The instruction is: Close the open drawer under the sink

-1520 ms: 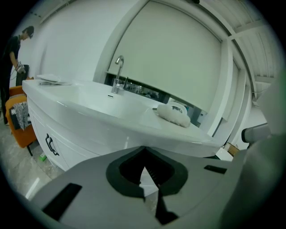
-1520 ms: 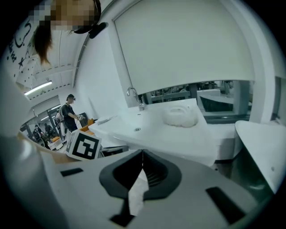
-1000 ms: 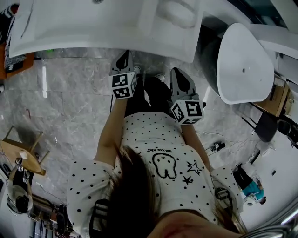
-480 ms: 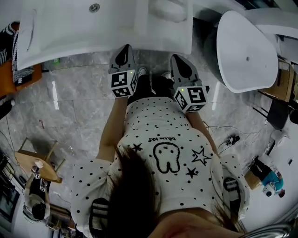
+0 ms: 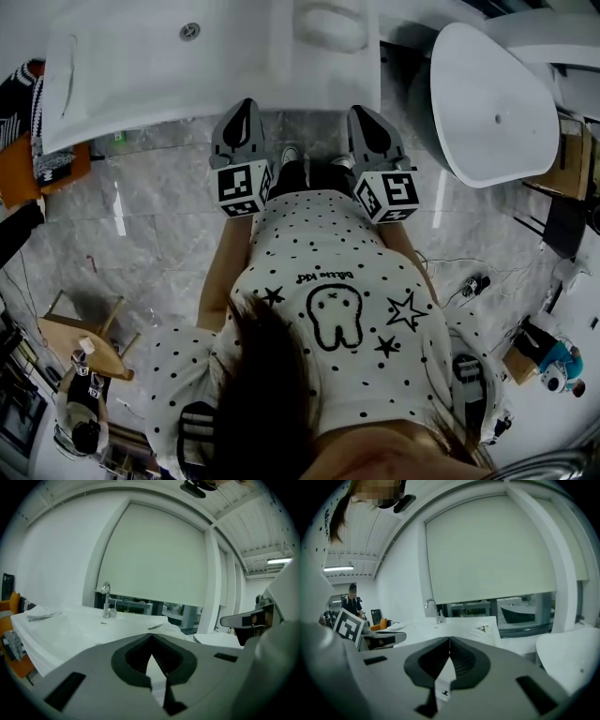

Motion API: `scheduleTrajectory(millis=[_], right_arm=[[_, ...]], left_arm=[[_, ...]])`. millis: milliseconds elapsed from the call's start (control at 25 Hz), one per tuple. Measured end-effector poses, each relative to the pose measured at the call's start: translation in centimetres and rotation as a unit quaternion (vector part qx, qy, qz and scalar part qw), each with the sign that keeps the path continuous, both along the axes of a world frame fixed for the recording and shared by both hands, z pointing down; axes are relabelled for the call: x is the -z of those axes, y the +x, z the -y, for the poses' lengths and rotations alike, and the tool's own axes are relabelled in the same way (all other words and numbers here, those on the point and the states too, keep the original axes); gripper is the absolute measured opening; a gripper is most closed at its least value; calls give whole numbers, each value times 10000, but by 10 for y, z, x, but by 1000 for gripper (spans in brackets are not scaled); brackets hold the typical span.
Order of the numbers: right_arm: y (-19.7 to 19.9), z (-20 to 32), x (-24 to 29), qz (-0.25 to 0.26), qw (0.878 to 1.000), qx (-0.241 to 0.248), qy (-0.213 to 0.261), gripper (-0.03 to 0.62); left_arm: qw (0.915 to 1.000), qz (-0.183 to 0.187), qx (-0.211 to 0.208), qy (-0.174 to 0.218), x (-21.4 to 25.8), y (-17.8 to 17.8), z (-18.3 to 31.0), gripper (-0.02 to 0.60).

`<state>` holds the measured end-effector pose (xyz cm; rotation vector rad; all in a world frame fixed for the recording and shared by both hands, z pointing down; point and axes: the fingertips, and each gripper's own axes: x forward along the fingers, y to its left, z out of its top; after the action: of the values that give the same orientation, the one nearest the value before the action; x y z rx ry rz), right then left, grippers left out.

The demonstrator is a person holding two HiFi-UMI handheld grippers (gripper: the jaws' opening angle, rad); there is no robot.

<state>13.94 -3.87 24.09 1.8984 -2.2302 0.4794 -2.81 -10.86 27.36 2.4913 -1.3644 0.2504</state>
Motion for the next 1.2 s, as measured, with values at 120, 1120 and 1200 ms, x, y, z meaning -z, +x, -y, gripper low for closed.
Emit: scheduleTrajectory(millis=[120,1120,1200], right_arm=[[-1,4,2,-10,10000,16,64,15],[1,-20,21,49,9985,455,295,15],[0,-22,22,44,9986,444,269,15]], left_arm=[[9999,-94,33,134,15,-2,-1,5],[9970,-384,-411,524,63,30,-46,5],[9965,-411,-509,528,68,32,-49,5]])
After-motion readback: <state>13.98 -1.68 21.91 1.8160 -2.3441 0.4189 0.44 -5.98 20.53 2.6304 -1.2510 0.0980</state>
